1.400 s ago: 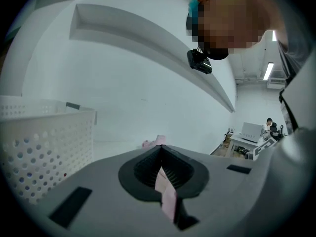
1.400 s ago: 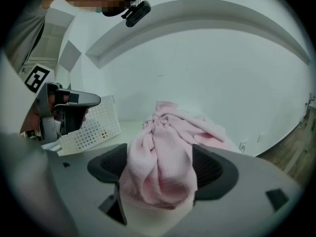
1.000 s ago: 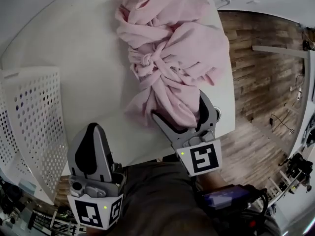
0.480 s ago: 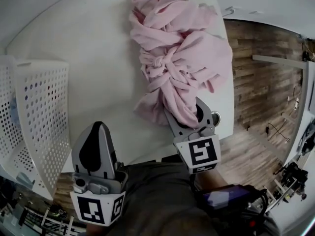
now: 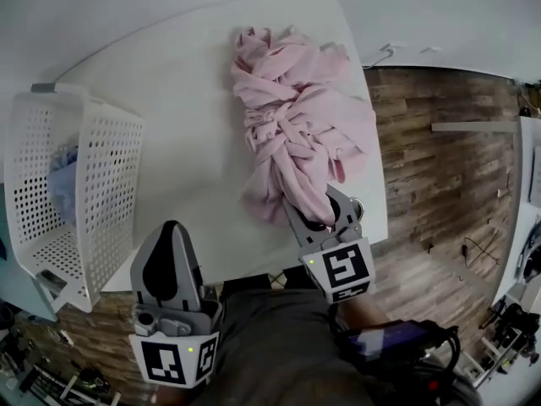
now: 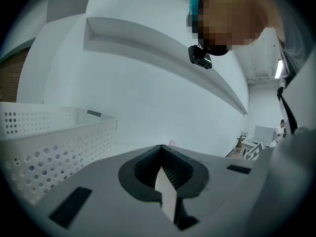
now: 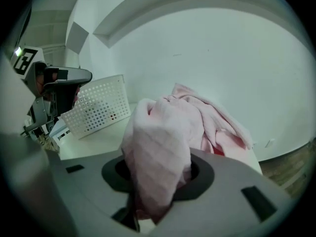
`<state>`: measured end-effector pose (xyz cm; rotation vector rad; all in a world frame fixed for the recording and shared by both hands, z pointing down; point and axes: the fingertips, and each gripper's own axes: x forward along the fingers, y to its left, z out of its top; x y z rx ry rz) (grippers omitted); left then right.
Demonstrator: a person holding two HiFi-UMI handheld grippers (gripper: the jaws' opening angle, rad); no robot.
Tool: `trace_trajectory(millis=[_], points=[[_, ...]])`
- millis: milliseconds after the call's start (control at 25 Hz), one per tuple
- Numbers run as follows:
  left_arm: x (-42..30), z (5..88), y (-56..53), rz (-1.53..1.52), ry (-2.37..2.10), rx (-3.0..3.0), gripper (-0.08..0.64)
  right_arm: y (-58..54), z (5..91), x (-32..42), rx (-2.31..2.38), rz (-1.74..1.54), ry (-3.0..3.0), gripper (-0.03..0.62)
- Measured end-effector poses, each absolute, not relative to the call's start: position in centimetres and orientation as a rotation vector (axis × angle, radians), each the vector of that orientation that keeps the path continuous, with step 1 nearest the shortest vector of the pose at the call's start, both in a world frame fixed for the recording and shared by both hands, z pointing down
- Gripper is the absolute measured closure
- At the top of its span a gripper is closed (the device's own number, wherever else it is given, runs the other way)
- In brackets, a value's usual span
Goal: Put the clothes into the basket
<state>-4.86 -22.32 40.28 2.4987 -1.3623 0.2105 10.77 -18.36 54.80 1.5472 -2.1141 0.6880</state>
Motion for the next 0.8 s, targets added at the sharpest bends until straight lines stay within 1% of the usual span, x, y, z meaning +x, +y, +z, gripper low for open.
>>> trace_trajectory(millis=[600,800], points=[[-5.0,29.7,-14.0,-0.008,-1.663,2.602,0.551,-14.2,44.6,11.5,1.529,0.356,-2.329,0.437],[-5.6,26.8,-10.6,-0.057,-1.798,2.617,0.551,-13.3,41.3,11.4,1.548,0.311,-2.387,0.437]])
